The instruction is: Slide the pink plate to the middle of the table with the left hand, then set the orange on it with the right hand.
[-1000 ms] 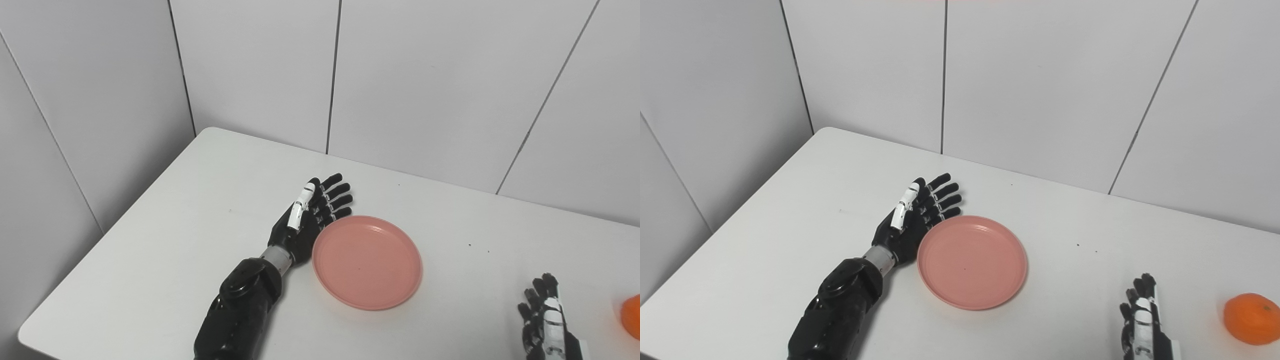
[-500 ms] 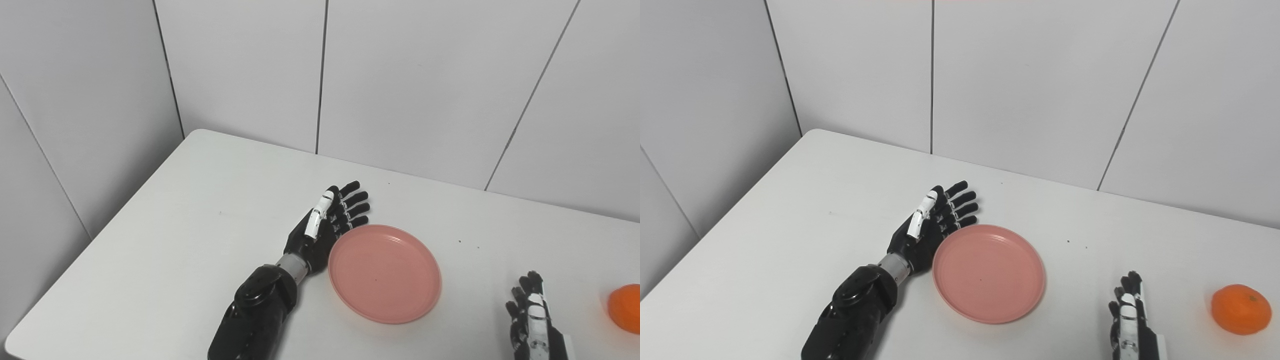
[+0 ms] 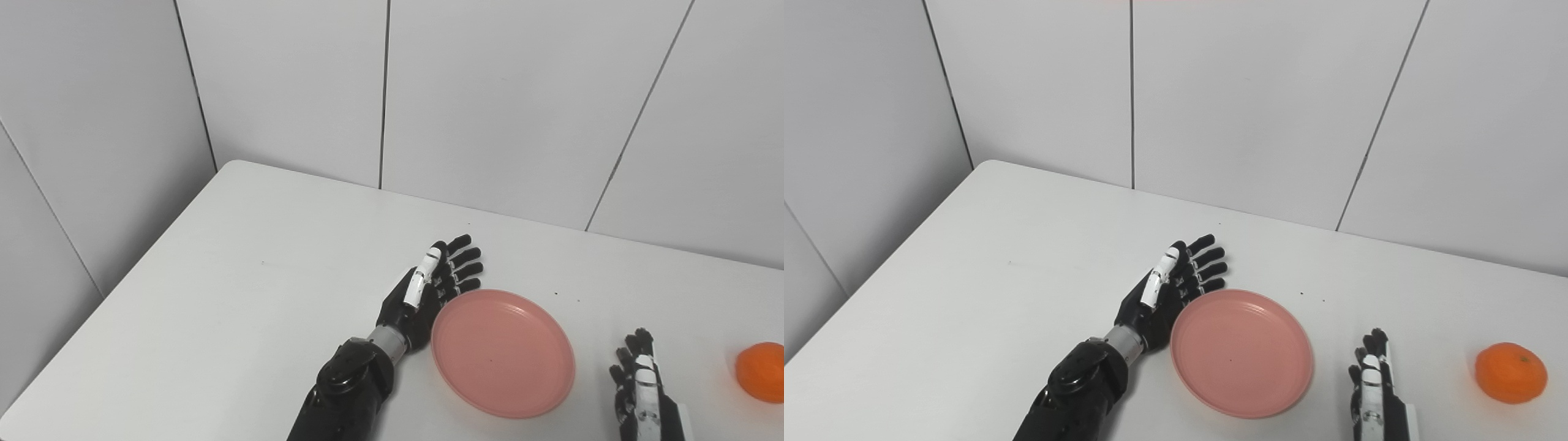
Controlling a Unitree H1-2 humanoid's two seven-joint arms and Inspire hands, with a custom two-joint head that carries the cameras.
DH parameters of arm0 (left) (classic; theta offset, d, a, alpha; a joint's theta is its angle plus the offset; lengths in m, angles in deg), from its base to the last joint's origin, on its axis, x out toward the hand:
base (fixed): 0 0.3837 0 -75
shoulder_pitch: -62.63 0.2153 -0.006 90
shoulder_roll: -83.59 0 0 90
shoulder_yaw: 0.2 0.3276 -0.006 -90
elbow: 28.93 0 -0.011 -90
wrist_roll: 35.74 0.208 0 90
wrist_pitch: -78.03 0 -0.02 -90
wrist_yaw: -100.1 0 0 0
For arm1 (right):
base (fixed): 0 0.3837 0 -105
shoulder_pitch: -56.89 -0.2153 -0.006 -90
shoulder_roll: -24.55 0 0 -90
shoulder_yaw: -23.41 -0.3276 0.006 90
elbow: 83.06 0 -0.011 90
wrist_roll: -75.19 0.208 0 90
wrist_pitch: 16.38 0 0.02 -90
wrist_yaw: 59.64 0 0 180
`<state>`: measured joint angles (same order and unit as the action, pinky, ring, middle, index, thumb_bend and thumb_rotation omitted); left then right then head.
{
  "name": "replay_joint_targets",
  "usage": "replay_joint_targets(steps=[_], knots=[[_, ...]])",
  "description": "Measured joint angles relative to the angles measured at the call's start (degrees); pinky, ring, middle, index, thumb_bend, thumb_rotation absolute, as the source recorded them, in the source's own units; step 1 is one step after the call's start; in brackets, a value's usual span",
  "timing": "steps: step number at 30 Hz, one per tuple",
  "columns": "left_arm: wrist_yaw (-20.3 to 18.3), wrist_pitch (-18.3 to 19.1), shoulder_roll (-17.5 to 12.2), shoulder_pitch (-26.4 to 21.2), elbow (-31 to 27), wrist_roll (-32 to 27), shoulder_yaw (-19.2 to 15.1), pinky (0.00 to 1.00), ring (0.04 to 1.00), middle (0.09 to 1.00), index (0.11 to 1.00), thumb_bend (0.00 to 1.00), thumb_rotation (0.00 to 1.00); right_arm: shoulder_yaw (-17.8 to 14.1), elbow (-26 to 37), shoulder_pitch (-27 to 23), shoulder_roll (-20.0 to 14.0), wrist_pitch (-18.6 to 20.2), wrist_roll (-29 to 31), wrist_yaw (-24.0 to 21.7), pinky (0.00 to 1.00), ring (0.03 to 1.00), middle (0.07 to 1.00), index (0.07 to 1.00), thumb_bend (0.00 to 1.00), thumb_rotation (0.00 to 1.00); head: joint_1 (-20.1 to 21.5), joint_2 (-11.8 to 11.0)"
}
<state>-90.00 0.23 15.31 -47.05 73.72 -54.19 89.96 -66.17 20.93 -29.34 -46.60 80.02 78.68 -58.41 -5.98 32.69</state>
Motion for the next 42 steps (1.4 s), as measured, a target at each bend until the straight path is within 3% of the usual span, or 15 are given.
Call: replay_joint_targets(steps=[21,22,32,38,42], knots=[[1.0,-3.0,0.4,2.6,-2.1,4.0,1.1,0.89,0.891,0.896,0.876,0.36,1.00,0.4,0.4,-0.8,0.6,0.0,-5.5,2.2,0.99,0.954,0.973,0.979,0.27,1.00,4.5,2.1],[1.0,-3.3,0.3,2.9,-2.3,4.1,1.1,0.89,0.891,0.896,0.875,0.36,1.00,0.4,0.6,-0.9,0.5,0.0,-6.0,2.2,0.98,0.957,0.976,0.980,0.27,1.00,6.4,2.4],[0.7,-4.8,-0.5,4.3,-3.3,4.7,1.6,0.88,0.889,0.896,0.882,0.38,1.00,0.0,5.1,-4.0,-2.4,0.3,-9.4,2.1,0.96,0.938,0.963,0.959,0.24,1.00,9.9,2.4],[-0.1,-4.9,-1.5,4.5,-3.4,4.4,1.4,0.88,0.888,0.900,0.888,0.38,1.00,-0.4,7.3,-5.1,-2.8,1.7,-11.4,2.1,0.94,0.929,0.954,0.947,0.28,1.00,12.9,2.4],[-0.6,-5.1,-2.4,4.5,-3.5,4.1,1.3,0.89,0.890,0.899,0.885,0.37,1.00,-0.6,9.4,-6.4,-4.4,4.3,-14.2,1.9,0.87,0.887,0.913,0.911,0.32,1.00,15.0,2.3]])
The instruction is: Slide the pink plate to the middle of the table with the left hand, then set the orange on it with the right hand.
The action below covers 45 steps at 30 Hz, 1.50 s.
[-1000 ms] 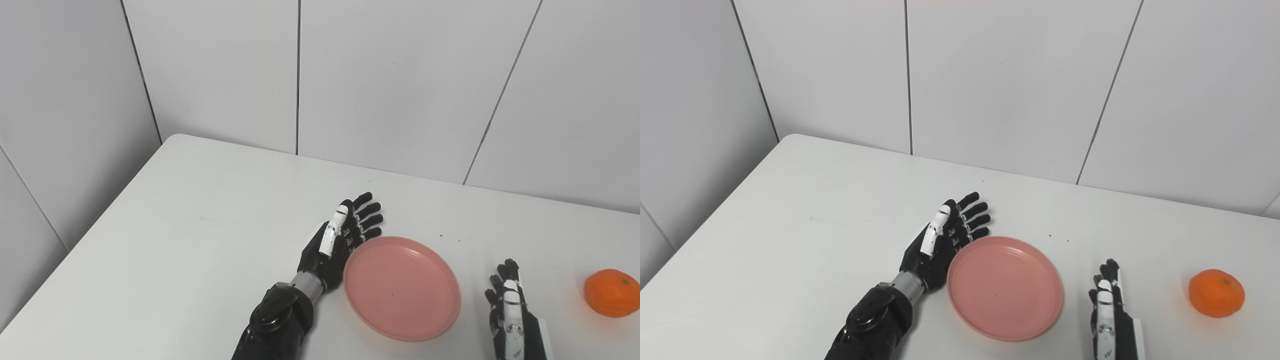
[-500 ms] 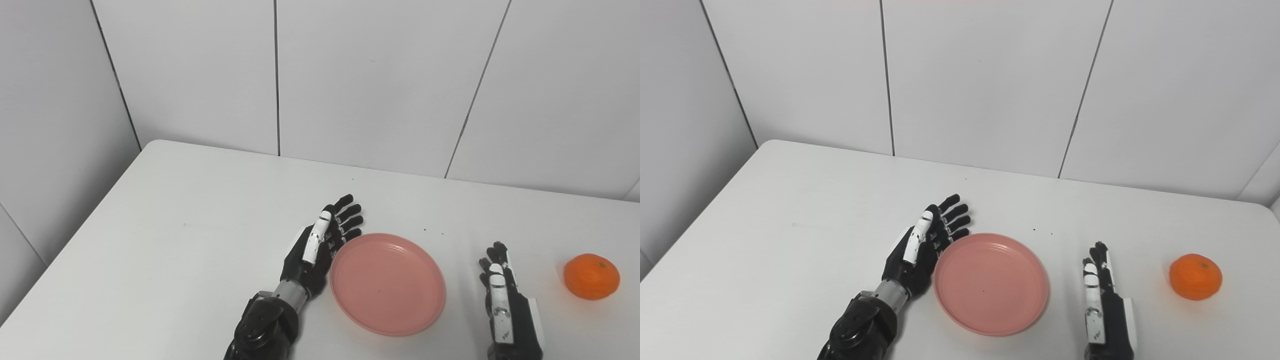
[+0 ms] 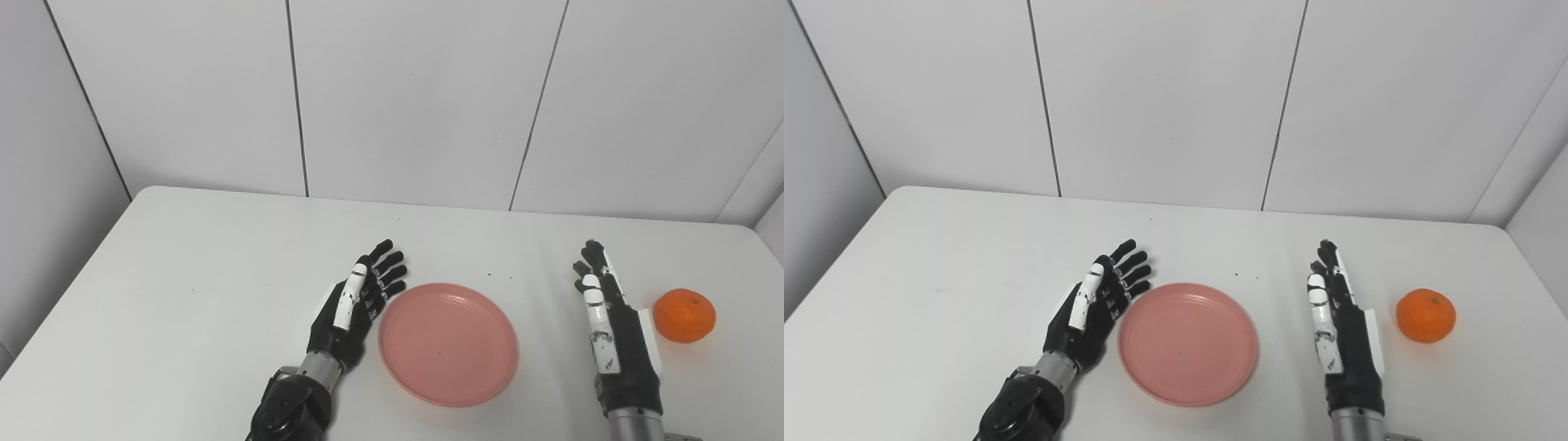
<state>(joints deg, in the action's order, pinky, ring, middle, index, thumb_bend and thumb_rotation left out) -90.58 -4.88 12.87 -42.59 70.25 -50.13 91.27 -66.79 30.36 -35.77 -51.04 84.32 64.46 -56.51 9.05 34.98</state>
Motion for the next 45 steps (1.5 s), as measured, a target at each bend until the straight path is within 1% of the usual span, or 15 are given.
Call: replay_joint_targets(steps=[5,7,13,15,16,18,19,21,24,26,28,32,36,40,45], knots=[[-0.7,-0.4,-0.6,0.0,0.1,-0.3,-0.2,0.89,0.889,0.897,0.882,0.37,1.00,-0.4,1.4,-1.2,-2.1,0.2,-5.2,0.1,0.89,0.899,0.910,0.901,0.43,1.00,2.7,-0.1],[-1.0,-1.0,-1.0,0.1,0.3,-0.3,-0.3,0.88,0.882,0.891,0.877,0.37,1.00,-1.0,1.4,-1.3,-2.8,0.2,-6.8,0.2,0.86,0.899,0.909,0.899,0.47,1.00,3.5,-0.2],[-1.0,-2.4,-1.9,0.7,0.1,0.0,-0.4,0.89,0.885,0.893,0.884,0.37,1.00,-2.8,3.4,-1.5,-4.4,1.0,-12.2,0.3,0.83,0.899,0.918,0.912,0.54,0.98,6.2,-0.5],[-1.0,-2.8,-2.2,1.0,-0.1,0.1,-0.4,0.89,0.887,0.894,0.882,0.36,1.00,-2.8,4.2,-1.9,-4.9,2.3,-16.6,0.3,0.83,0.888,0.911,0.914,0.55,1.00,7.5,-0.7],[-1.0,-2.9,-2.3,1.1,-0.2,0.2,-0.4,0.89,0.890,0.896,0.883,0.36,1.00,-2.7,4.6,-1.9,-5.3,2.8,-18.8,0.3,0.80,0.889,0.912,0.917,0.54,0.98,8.7,-0.8],[-1.0,-3.1,-2.6,1.4,-0.5,0.2,-0.5,0.89,0.890,0.897,0.885,0.36,1.00,-2.7,5.4,-1.9,-6.0,3.3,-21.9,0.2,0.81,0.891,0.916,0.921,0.52,0.95,9.4,-0.7],[-1.0,-3.2,-2.8,1.5,-0.6,0.1,-0.6,0.88,0.890,0.898,0.886,0.36,1.00,-2.7,5.6,-1.9,-6.3,3.3,-23.1,0.2,0.81,0.891,0.916,0.922,0.52,0.93,11.1,-0.8],[-1.0,-3.5,-3.3,1.5,-0.6,0.1,-0.8,0.89,0.895,0.904,0.891,0.37,1.00,-2.7,5.6,-1.9,-7.4,3.3,-25.7,0.0,0.83,0.899,0.925,0.929,0.52,0.90,11.3,-0.9],[-1.2,-4.0,-3.9,1.5,-0.4,0.0,-1.4,0.91,0.898,0.906,0.892,0.37,1.00,-2.9,5.6,-1.9,-8.6,3.3,-28.8,-0.1,0.84,0.908,0.935,0.935,0.53,0.84,13.3,-1.1],[-1.3,-4.4,-4.3,1.4,-0.4,0.0,-1.7,0.91,0.897,0.905,0.890,0.37,1.00,-3.0,5.6,-2.0,-8.7,3.6,-30.6,-0.1,0.83,0.908,0.937,0.931,0.59,0.79,14.2,-1.3],[-1.5,-4.6,-4.6,1.4,-0.3,0.0,-1.8,0.91,0.897,0.905,0.891,0.37,1.00,-3.4,5.2,-2.0,-8.9,3.9,-32.5,-0.1,0.83,0.906,0.936,0.929,0.63,0.78,14.6,-1.5],[-1.6,-4.6,-4.9,1.5,-0.4,-0.1,-1.9,0.91,0.894,0.903,0.890,0.36,1.00,-4.3,4.4,-2.1,-9.3,5.0,-36.2,-0.1,0.81,0.896,0.932,0.929,0.77,0.71,15.5,-1.6],[-1.7,-4.6,-5.3,1.5,-0.4,-0.4,-2.2,0.92,0.904,0.911,0.896,0.36,1.00,-5.2,3.0,-2.3,-9.7,5.3,-38.4,0.0,0.74,0.852,0.914,0.920,0.89,0.62,17.4,-1.6],[-2.0,-4.3,-5.6,1.5,-0.4,-1.9,-2.6,0.93,0.912,0.917,0.902,0.36,1.00,-6.1,2.0,-3.0,-10.5,5.4,-41.0,0.3,0.71,0.832,0.895,0.898,0.96,0.57,18.8,-1.9],[-3.1,-4.2,-6.2,1.5,-0.3,-3.1,-3.0,0.94,0.918,0.922,0.909,0.35,1.00,-7.7,0.6,-4.0,-11.2,5.7,-41.7,0.6,0.72,0.832,0.892,0.891,0.99,0.54,21.0,-2.3]])
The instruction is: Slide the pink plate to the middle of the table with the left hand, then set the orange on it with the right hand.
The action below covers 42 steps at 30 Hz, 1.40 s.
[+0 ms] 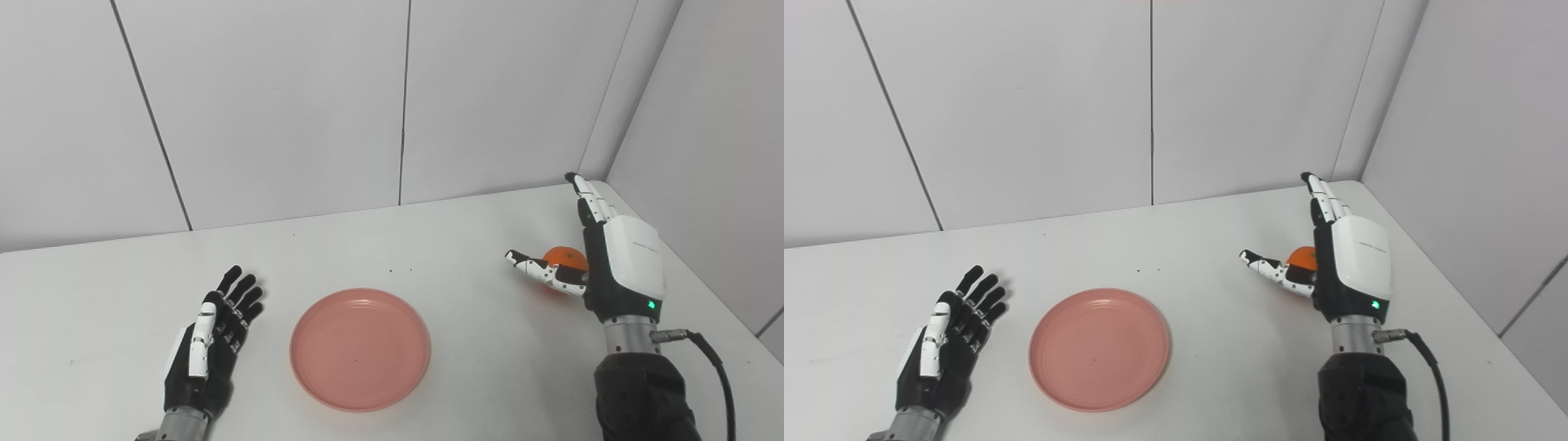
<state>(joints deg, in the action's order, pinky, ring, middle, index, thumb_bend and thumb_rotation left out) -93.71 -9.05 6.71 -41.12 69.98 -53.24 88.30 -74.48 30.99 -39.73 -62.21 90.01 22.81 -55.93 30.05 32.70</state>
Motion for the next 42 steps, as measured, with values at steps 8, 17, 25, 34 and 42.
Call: replay_joint_targets(steps=[8,17,25,34,42], knots=[[-1.2,0.1,-1.0,-0.2,0.5,-1.9,-0.8,0.96,0.934,0.934,0.916,0.33,1.00,-1.1,-1.0,-0.3,-0.3,2.4,-0.7,-1.5,0.73,0.846,0.901,0.903,1.00,0.54,4.0,-0.5],[-2.6,0.3,-2.3,-0.6,1.2,-3.5,-1.7,0.96,0.939,0.942,0.927,0.33,1.00,-1.1,-3.7,-1.2,-1.6,6.8,-1.4,-3.9,0.73,0.856,0.905,0.903,1.00,0.52,5.6,-1.5],[-3.0,0.4,-2.5,-0.6,1.1,-3.5,-1.8,0.97,0.944,0.952,0.939,0.33,1.00,-1.1,-5.7,-1.6,-2.3,9.3,-1.0,-5.8,0.70,0.839,0.906,0.899,1.00,0.51,5.2,-1.8],[-3.1,0.6,-2.9,-0.2,0.6,-3.6,-2.0,0.96,0.938,0.945,0.931,0.32,1.00,-1.7,-9.1,-2.8,-2.4,10.3,0.1,-7.4,0.70,0.845,0.910,0.902,1.00,0.49,5.5,-1.9],[-3.1,1.0,-3.4,0.3,0.0,-4.0,-2.2,0.97,0.941,0.950,0.937,0.32,1.00,-1.9,-12.1,-3.2,-2.5,10.3,2.9,-7.2,0.73,0.863,0.917,0.908,1.00,0.46,5.8,-1.9]])
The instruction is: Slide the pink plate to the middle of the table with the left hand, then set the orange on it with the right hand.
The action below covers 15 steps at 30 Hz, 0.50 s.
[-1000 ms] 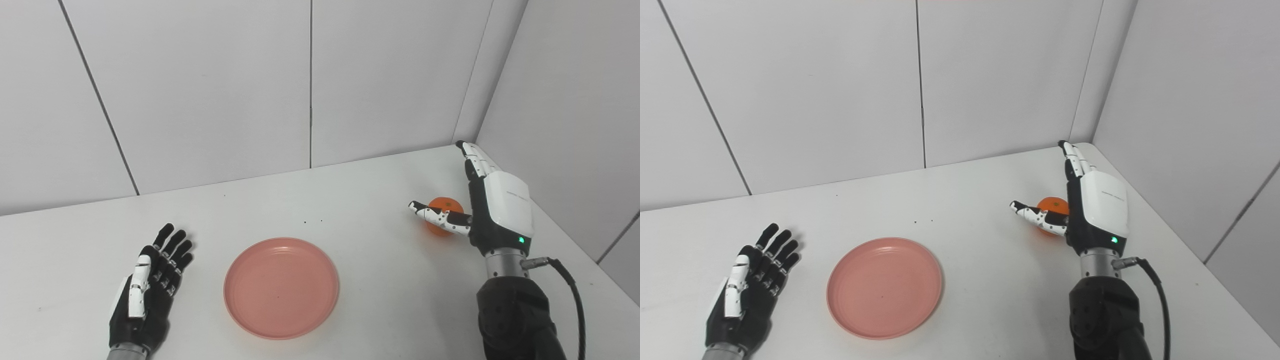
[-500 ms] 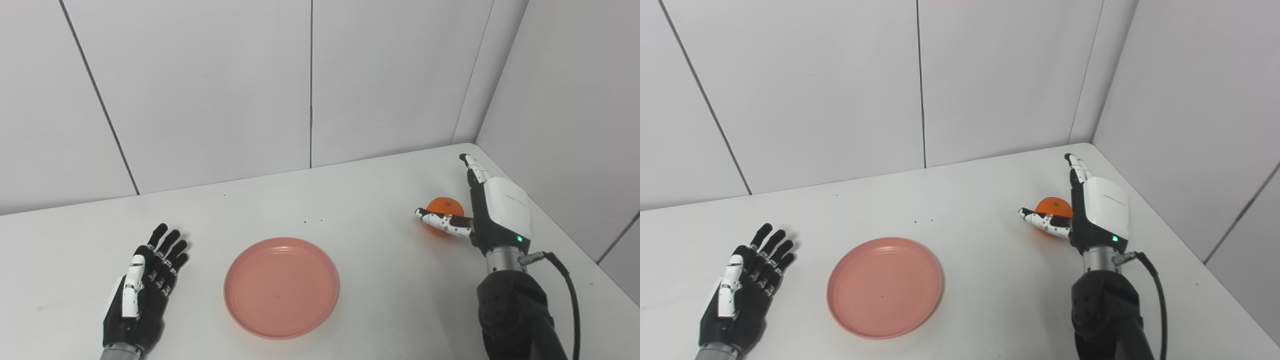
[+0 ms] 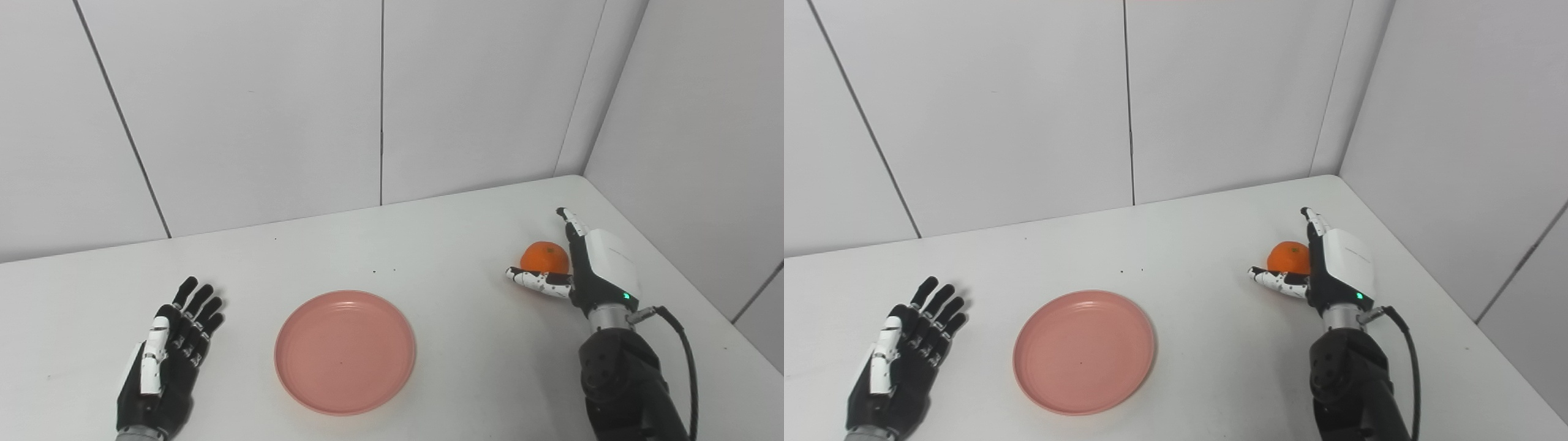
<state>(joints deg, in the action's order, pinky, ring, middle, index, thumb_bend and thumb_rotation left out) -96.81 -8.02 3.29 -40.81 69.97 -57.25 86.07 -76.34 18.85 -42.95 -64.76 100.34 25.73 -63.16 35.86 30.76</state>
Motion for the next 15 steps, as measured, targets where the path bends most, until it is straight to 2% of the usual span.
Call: replay_joint_targets(steps=[7,15], knots=[[0.0,0.5,-0.1,0.2,-0.3,-0.1,-0.1,0.97,0.948,0.953,0.941,0.32,1.00,-1.3,-2.5,-0.8,-0.3,0.0,4.7,0.6,0.74,0.872,0.924,0.913,1.00,0.42,0.5,0.0],[0.0,1.3,-0.1,0.3,-0.5,-0.8,-0.2,0.98,0.955,0.959,0.946,0.31,1.00,-1.5,-4.8,-1.3,-1.1,0.1,6.9,1.7,0.74,0.868,0.922,0.913,1.00,0.40,1.0,0.2]])
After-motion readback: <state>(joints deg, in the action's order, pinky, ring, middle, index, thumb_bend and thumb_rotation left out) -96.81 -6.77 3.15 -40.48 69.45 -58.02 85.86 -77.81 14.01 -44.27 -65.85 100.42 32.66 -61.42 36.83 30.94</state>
